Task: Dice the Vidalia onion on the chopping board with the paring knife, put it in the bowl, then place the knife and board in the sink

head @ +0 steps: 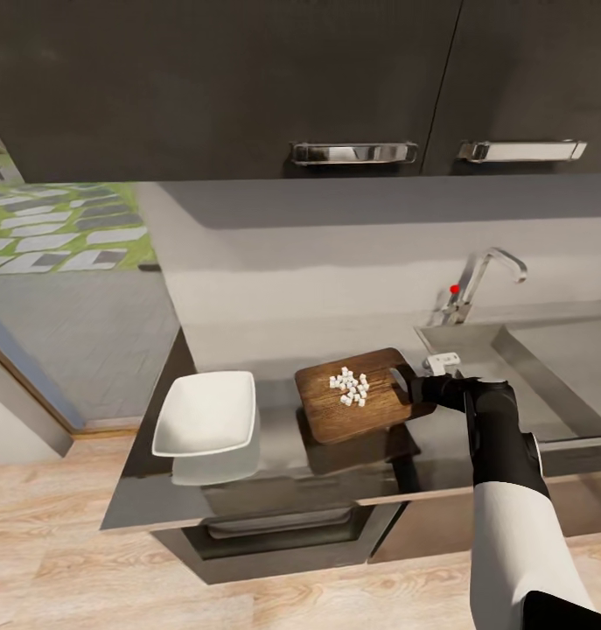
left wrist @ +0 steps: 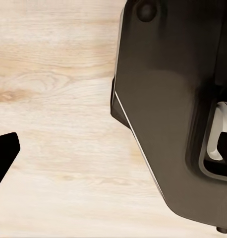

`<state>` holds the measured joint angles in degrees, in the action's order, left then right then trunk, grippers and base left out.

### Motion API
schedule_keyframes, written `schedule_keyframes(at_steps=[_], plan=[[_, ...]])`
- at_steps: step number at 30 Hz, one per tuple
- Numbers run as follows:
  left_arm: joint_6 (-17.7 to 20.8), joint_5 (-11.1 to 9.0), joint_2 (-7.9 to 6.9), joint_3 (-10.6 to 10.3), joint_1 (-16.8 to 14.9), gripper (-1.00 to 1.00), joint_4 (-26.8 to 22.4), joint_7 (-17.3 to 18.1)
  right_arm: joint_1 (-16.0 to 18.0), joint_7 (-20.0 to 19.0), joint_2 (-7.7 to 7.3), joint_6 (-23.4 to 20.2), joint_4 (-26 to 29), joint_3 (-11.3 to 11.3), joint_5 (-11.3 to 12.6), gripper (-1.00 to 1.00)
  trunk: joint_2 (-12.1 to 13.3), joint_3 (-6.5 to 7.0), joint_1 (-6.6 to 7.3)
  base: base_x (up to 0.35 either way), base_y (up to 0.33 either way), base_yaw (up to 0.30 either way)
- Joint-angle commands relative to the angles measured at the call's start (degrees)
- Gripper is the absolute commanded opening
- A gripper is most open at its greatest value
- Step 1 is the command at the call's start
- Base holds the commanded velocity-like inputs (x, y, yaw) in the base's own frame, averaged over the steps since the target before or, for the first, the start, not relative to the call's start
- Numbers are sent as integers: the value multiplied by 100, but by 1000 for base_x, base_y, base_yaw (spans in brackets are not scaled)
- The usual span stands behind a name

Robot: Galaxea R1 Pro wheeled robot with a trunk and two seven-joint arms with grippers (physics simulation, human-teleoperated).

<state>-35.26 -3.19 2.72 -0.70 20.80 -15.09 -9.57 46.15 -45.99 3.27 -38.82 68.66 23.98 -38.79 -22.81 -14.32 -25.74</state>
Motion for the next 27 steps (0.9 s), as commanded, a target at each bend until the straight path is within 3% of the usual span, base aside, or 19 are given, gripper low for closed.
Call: schedule_keyframes(at_steps=[1,8,27], plan=[[-7,-33,0,-9,3,100,-11,-1,8,-59,7,-11,7,19,-50,-100,-11,-1,-4,0,132,0],[-7,-33,0,-9,3,100,-11,-1,8,-59,11,-11,7,15,-50,-100,-11,63,-4,0,228,0],[-7,-33,0,-9,3,100,-11,-1,8,-59,8,-11,7,17,-50,-100,-11,235,-4,0,61,0]])
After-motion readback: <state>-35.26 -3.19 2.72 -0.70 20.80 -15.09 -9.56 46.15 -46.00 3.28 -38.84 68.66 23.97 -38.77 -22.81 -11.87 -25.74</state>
